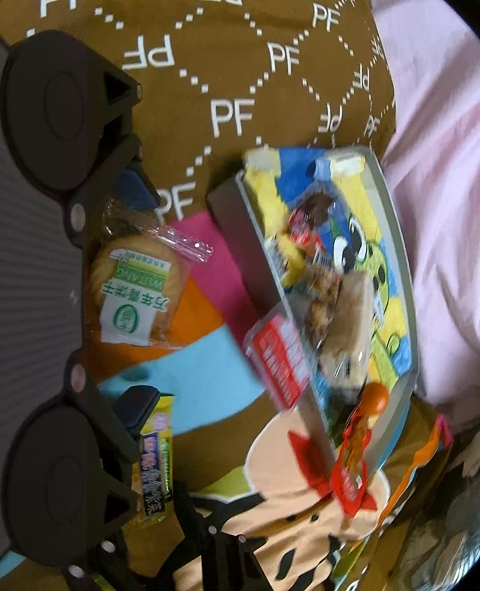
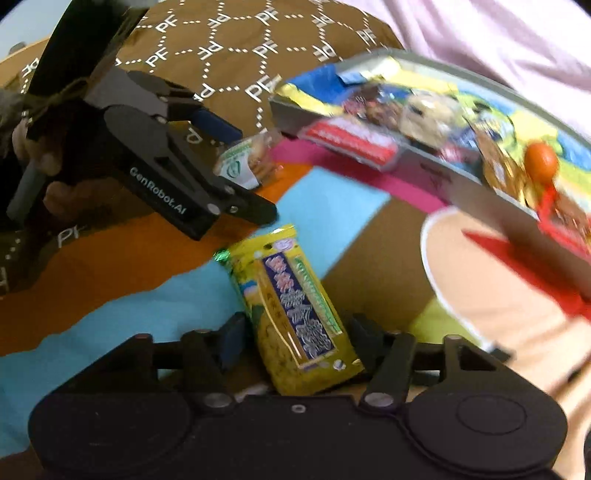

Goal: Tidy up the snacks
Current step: 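Grasp the yellow seaweed packet with the right tool while the left tool approaches the biscuit packet, then close the left tool on the clear biscuit packet while the right tool holds the seaweed packet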

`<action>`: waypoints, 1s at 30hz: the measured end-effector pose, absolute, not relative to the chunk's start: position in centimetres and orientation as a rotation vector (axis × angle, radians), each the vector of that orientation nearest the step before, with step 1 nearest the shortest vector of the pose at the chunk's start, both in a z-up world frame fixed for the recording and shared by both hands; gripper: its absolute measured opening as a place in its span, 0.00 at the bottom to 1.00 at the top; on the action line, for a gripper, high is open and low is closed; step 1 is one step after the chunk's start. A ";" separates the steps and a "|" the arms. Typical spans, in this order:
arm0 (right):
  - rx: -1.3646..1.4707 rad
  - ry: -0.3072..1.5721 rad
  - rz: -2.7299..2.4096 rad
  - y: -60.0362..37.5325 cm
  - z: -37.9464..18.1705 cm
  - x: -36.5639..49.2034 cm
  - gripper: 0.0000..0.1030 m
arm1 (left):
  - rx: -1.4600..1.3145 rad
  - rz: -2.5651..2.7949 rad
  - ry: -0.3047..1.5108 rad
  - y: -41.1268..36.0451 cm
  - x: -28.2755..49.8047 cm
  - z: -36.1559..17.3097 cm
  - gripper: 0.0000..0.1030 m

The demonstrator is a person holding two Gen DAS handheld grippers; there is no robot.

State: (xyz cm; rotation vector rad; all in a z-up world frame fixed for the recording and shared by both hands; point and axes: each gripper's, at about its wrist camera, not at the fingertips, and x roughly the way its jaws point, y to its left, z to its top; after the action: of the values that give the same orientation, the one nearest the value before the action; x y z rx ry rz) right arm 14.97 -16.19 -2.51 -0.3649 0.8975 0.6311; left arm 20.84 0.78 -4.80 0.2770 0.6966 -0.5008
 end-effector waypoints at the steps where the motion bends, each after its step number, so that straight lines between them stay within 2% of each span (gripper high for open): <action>1: -0.353 0.911 0.626 -16.4 -2.4 14.6 0.52 | 0.285 -0.507 0.694 0.7 20.5 -4.8 1.00; 6: -0.304 0.918 0.593 -17.4 -1.4 12.4 0.50 | 0.315 -0.528 0.686 0.4 19.7 -4.9 1.00; 8: -0.295 0.886 0.589 -17.5 -1.3 11.9 0.54 | 0.319 -0.525 0.695 0.5 19.8 -5.0 1.00; 10: -0.312 0.864 0.580 -17.1 -1.7 12.0 0.64 | 0.320 -0.519 0.704 0.8 19.9 -5.2 1.00; 13: -0.341 0.826 0.563 -16.5 -2.6 12.3 0.74 | 0.331 -0.511 0.704 1.3 20.1 -5.3 1.00; 16: -0.315 0.803 0.556 -16.4 -3.4 12.9 0.77 | 0.325 -0.498 0.711 1.7 20.5 -5.5 1.00; 20: -0.247 0.817 0.548 -16.4 -3.8 13.3 0.69 | 0.329 -0.514 0.702 1.6 20.6 -5.6 0.97; 22: -0.243 0.819 0.544 -16.4 -3.6 13.0 0.54 | 0.334 -0.519 0.700 1.5 20.5 -5.6 0.95; 30: -0.215 0.860 0.506 -16.7 -3.1 12.2 0.49 | 0.310 -0.495 0.711 1.8 19.7 -5.2 0.78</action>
State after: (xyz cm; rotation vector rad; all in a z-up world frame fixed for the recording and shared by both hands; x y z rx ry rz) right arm 12.21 -16.68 -3.05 -0.2146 0.8598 0.5055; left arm 19.71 1.83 -5.19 0.3098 0.7111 -0.4945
